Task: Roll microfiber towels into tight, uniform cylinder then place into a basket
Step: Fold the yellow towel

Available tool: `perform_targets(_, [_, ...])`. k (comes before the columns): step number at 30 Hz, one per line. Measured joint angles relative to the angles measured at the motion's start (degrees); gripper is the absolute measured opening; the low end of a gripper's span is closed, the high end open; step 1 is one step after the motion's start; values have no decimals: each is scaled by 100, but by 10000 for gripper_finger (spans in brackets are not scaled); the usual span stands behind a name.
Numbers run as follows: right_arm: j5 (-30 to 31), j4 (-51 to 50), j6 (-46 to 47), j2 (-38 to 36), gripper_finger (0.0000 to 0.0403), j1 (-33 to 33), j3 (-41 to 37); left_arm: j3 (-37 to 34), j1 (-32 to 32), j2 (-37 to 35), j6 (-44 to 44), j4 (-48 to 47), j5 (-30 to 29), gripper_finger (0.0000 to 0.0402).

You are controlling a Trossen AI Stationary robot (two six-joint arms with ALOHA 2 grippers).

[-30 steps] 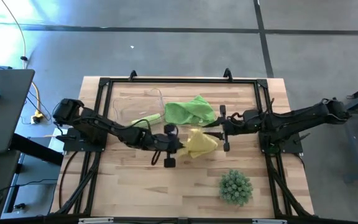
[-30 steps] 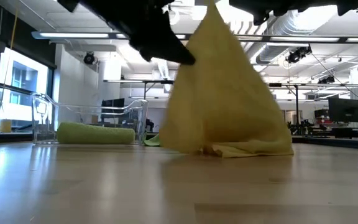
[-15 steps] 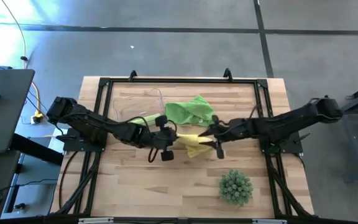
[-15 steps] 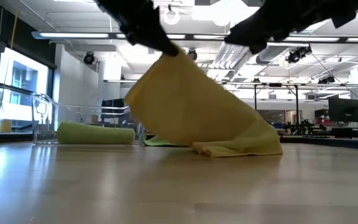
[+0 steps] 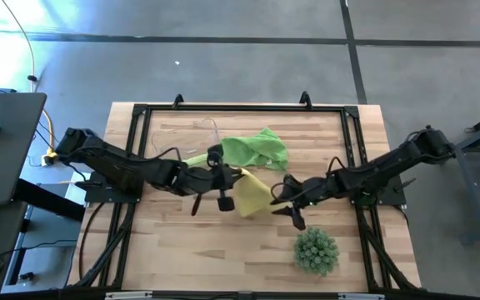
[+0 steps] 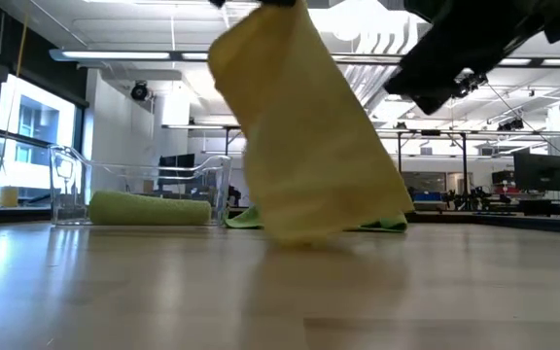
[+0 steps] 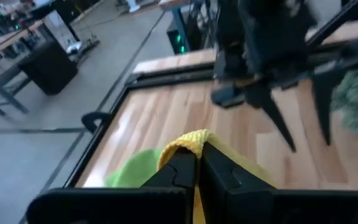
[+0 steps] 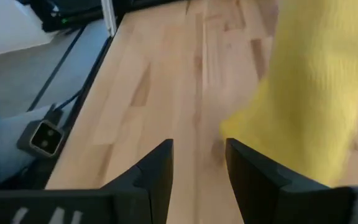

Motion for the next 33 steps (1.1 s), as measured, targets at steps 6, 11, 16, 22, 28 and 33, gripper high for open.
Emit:
perform_targets(6, [920, -418, 509, 83, 140, 125, 0, 163, -202, -209, 184, -4, 93, 0])
perform_targets(11, [1304, -614, 362, 233, 140, 120, 0, 179, -402, -260, 1043, -486, 1104, 0])
perform_targets(16, [1301, -254, -144, 254, 140, 123, 0, 177, -582, -181, 403, -2238, 2196, 0])
perform_targets(22, [1303, 1009, -866, 525, 140, 101, 0, 118, -746, 63, -1160, -3730, 2234, 0])
perform_targets(28, [1058, 1602, -416, 1425, 140, 20, -2, -239, -959, 304, -2017, -3736, 2368, 0])
perform_targets(33, [1021, 2038, -119, 2197, 140, -6, -2, -429, -1137, 517, -2423, -3655, 2582, 0])
